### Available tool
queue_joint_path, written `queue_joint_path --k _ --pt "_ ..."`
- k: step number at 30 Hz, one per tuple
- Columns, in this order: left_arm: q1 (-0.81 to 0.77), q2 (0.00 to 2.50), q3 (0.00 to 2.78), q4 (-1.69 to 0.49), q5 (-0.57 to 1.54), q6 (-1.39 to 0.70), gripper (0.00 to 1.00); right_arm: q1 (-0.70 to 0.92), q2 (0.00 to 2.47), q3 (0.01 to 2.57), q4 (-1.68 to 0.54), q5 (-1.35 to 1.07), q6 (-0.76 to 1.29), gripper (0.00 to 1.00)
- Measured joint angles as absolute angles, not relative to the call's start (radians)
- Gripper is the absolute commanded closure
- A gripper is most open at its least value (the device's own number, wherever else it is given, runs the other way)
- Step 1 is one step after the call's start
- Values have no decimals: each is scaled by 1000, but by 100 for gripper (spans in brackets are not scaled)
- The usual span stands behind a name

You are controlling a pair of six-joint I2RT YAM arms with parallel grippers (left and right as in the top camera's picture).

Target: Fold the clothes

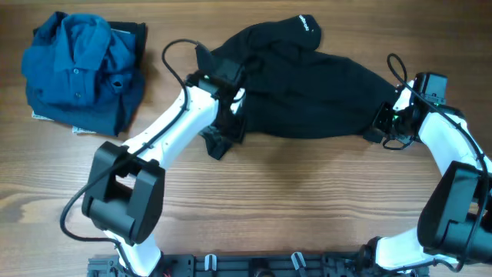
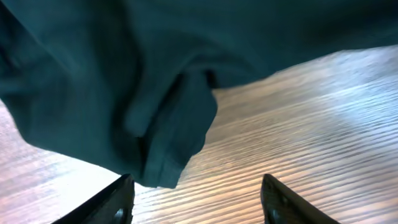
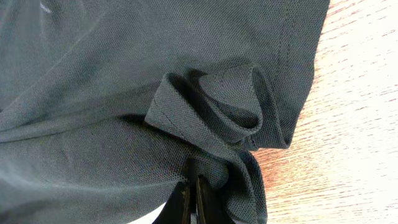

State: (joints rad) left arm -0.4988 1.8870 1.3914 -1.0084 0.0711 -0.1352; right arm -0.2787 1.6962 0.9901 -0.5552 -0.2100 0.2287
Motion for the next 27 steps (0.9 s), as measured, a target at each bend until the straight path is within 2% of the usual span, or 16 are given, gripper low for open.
queue_joint_path --k 7,13,15,21,22,27 --pt "-510 1887 1297 -914 -3 -136 38 -279 1696 990 -561 -217 229 95" --pt "-510 1888 1282 -856 -33 -136 44 -279 1696 990 -564 -224 229 95" --pt "-510 1893 1272 -828 -41 -139 50 -279 1696 990 -566 -225 229 95" --pt "-510 1952 1249 -821 -56 -173 92 -279 1696 991 -569 -228 230 96" --pt "-510 1953 1249 -821 -55 -182 96 -279 1696 991 -569 -228 230 96" --pt "-510 1953 1249 -825 -56 -200 96 -279 1696 991 -585 -228 230 96"
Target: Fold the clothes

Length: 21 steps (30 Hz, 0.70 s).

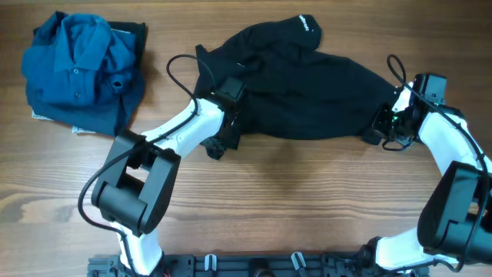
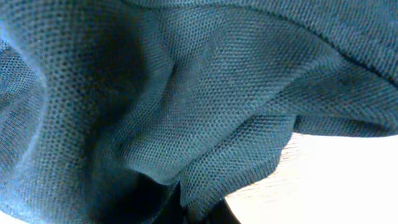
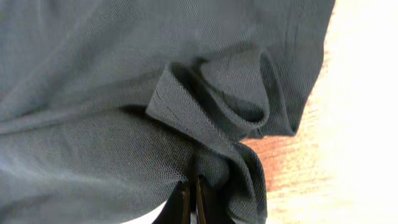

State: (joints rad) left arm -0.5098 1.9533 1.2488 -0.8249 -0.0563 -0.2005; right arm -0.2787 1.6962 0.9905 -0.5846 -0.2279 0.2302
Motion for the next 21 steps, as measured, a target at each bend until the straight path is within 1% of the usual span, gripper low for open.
queue_joint_path --k 4,8,13,18,21 --pt "-505 1950 1249 -867 -56 -211 96 -281 1695 992 -637 -228 234 96" --pt "-454 1890 1259 -957 -56 -240 96 -298 1646 993 -750 -229 234 96" --pt "-364 1680 1289 -1011 -59 -273 96 -310 1465 997 -904 -236 234 96" --pt "-348 1503 1295 -1024 -59 -277 96 -310 1333 1000 -1028 -236 234 96" --pt "-348 1442 1295 -1031 -59 -277 96 -310 1280 1000 -1091 -236 234 96"
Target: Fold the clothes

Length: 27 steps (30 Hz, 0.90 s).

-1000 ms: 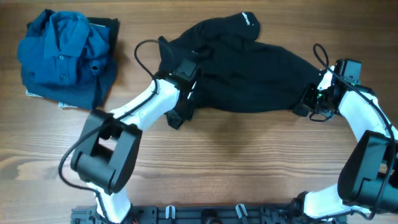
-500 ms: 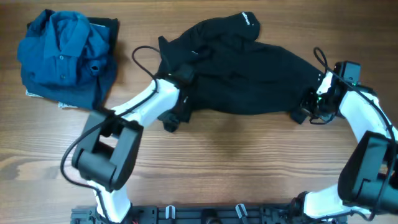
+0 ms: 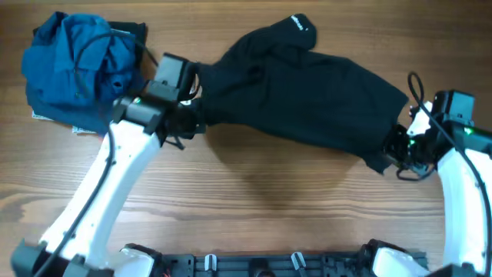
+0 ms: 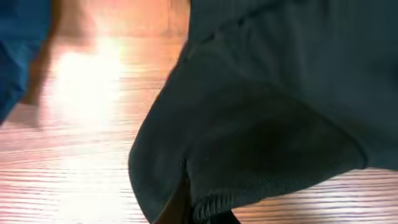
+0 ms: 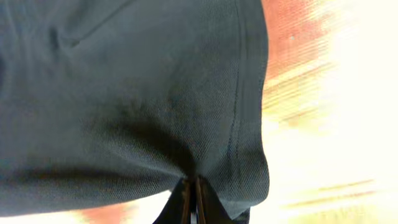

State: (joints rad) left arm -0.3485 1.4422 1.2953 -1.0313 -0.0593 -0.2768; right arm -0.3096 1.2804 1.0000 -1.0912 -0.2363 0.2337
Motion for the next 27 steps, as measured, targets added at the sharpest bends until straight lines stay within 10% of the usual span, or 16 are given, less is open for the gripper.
queue_joint_path --k 27 --pt "-376 1450 1295 -924 -60 -291 96 -308 1336 1005 -1068 -315 229 96"
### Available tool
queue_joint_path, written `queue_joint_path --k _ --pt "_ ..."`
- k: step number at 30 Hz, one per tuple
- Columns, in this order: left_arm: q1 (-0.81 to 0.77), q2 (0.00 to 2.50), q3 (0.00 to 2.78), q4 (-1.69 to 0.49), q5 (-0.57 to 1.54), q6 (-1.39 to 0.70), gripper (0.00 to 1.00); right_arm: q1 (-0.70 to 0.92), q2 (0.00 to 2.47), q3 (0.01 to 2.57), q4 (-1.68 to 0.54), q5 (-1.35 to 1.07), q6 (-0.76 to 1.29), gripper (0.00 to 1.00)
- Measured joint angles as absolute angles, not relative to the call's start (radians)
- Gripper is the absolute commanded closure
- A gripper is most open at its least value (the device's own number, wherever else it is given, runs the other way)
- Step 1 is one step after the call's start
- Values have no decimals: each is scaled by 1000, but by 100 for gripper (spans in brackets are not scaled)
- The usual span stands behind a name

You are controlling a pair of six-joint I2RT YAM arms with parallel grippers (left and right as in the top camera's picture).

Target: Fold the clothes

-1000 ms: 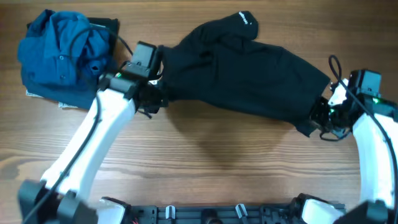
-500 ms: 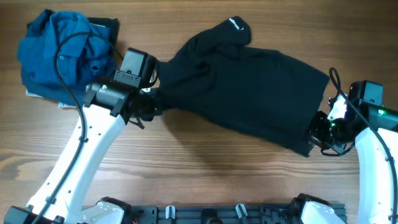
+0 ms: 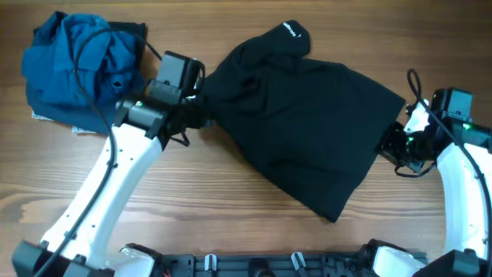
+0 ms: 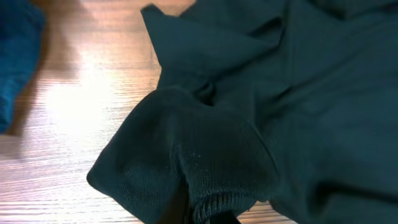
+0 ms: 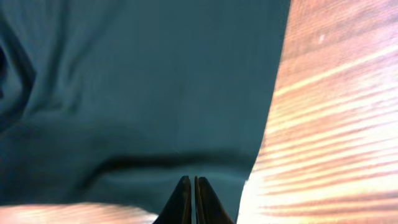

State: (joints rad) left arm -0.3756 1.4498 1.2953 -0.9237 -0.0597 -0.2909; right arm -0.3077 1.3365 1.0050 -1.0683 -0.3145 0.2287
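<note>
A black polo shirt [image 3: 300, 131] lies spread over the middle of the wooden table [image 3: 231, 231], one corner reaching toward the front edge. My left gripper [image 3: 198, 114] is shut on its left sleeve, and the ribbed cuff [image 4: 214, 200] bunches at the fingers in the left wrist view. My right gripper [image 3: 387, 146] is shut on the shirt's right edge. In the right wrist view the closed fingertips [image 5: 185, 198] press together over dark fabric [image 5: 143, 81].
A crumpled blue button shirt [image 3: 77, 65] sits on a dark folded item at the back left, just beyond my left arm. Bare wood runs along the front of the table and to the right of the black shirt.
The black shirt, then a narrow band stretched between the grippers, now lies wider, with its lower part spread toward the front. The right gripper sits slightly farther back. Both grippers stay shut.
At first my left gripper stood open beside the bunched shirt's left end while the right held its right edge. Then the left was shut on fabric there. Later the grippers were farther apart with the shirt stretched between them. Now it lies spread out.
</note>
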Motion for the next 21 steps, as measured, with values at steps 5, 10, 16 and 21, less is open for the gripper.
queue_joint_path --k 5,10,16,21 --pt "-379 1523 1295 -906 -60 -291 96 -219 1341 1005 -1154 -334 233 73" --pt "-379 1539 1295 -857 -60 -291 96 -69 1330 1005 -1237 -322 293 48" --pt "-367 1539 1295 -852 -60 -291 96 138 1237 1001 -1359 -233 502 31" --pt "-341 1539 1295 -847 -60 -291 96 349 1148 908 -1339 -188 734 32"
